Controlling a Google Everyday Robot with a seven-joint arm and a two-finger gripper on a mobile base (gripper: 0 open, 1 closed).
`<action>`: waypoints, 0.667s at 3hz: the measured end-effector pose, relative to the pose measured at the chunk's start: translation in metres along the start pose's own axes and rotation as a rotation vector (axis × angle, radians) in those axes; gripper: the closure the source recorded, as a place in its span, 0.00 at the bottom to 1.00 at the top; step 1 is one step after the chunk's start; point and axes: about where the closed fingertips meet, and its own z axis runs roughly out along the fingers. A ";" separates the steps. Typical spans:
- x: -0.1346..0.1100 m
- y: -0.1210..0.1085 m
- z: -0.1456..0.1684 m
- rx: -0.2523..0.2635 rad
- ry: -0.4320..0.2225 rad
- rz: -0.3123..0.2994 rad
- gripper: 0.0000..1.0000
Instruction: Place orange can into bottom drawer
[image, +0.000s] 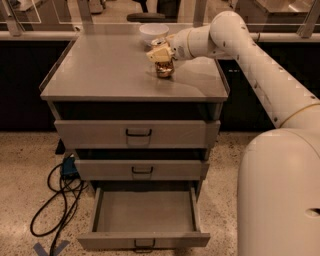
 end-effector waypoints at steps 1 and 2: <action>-0.009 0.028 -0.036 -0.035 -0.037 -0.031 1.00; -0.022 0.076 -0.094 -0.066 -0.099 -0.050 1.00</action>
Offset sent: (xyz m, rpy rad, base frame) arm -0.2622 -0.0430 -0.0622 0.0387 0.1279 0.1905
